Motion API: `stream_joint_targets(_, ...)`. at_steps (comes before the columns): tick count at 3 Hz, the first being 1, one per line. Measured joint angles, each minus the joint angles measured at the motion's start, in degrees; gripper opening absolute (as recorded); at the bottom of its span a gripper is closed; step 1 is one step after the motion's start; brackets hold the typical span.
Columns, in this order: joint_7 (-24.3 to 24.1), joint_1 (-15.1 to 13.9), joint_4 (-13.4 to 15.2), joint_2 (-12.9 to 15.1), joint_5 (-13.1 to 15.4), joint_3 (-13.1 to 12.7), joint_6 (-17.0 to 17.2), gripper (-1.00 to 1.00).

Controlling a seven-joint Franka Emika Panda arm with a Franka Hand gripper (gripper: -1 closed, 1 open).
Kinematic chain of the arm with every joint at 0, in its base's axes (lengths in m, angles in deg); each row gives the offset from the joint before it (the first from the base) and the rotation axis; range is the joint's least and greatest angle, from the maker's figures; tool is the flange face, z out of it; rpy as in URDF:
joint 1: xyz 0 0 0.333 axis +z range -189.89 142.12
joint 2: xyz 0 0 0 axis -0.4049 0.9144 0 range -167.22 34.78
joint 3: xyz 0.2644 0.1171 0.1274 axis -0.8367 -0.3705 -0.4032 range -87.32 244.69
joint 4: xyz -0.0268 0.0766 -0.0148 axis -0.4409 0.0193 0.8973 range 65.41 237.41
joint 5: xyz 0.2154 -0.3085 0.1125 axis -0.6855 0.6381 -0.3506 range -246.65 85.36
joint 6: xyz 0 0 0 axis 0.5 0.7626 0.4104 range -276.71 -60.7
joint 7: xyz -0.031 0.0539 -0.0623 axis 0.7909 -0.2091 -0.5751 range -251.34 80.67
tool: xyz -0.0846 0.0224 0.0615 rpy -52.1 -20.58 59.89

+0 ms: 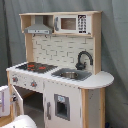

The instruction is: Play with the kitchen

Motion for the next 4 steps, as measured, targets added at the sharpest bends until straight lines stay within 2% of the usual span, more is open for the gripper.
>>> stream_joint_targets(2, -0.4, 0.1, -6.8, 0.3, 0.2, -0.3, 9.6, -1.00)
stream_joint_targets(3, -0.4, -1.6, -10.1, 0.4, 1.7, -0.9, 10.9, -1.00)
stream_joint_targets(4, -0.4, -2.1, -10.5, 0.4, 1.7, -1.0, 10.8, 1.00)
